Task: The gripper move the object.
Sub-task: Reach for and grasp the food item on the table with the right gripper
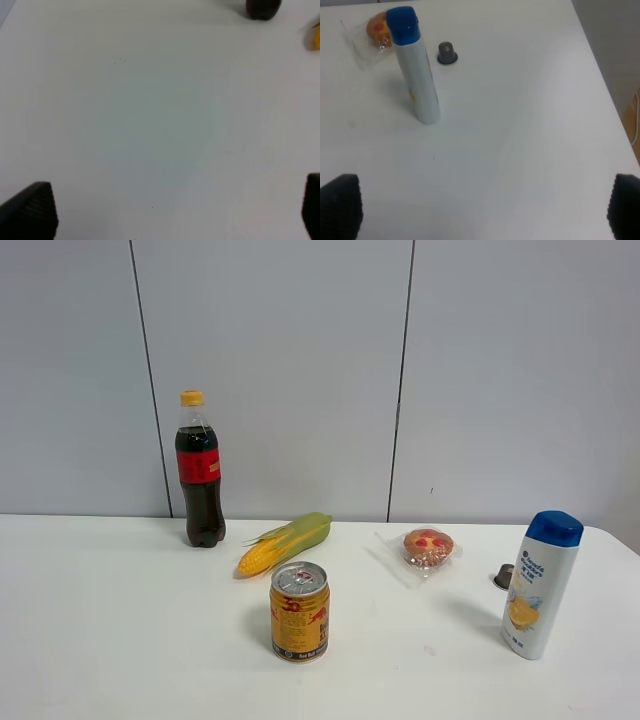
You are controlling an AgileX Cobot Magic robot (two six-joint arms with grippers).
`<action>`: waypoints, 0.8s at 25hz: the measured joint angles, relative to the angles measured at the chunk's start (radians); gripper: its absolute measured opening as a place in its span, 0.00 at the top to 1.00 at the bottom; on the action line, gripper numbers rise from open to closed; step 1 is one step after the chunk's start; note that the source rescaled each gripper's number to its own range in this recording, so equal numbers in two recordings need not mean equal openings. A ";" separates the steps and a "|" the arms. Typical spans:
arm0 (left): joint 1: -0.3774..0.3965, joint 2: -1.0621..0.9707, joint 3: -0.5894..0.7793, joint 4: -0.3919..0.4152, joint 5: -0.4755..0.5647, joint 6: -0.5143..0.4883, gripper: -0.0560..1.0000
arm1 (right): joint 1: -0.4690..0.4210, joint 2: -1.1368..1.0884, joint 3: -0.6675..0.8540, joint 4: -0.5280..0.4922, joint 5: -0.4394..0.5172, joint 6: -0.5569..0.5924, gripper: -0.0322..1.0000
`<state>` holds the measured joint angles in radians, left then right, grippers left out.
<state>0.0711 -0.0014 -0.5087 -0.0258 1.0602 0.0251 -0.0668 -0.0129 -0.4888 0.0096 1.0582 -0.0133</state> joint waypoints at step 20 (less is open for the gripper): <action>0.000 0.000 0.000 0.000 0.000 0.000 0.00 | 0.000 0.000 0.000 0.000 0.000 0.000 0.00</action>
<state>0.0711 -0.0014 -0.5087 -0.0258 1.0602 0.0251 -0.0668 -0.0129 -0.4888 0.0096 1.0582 -0.0133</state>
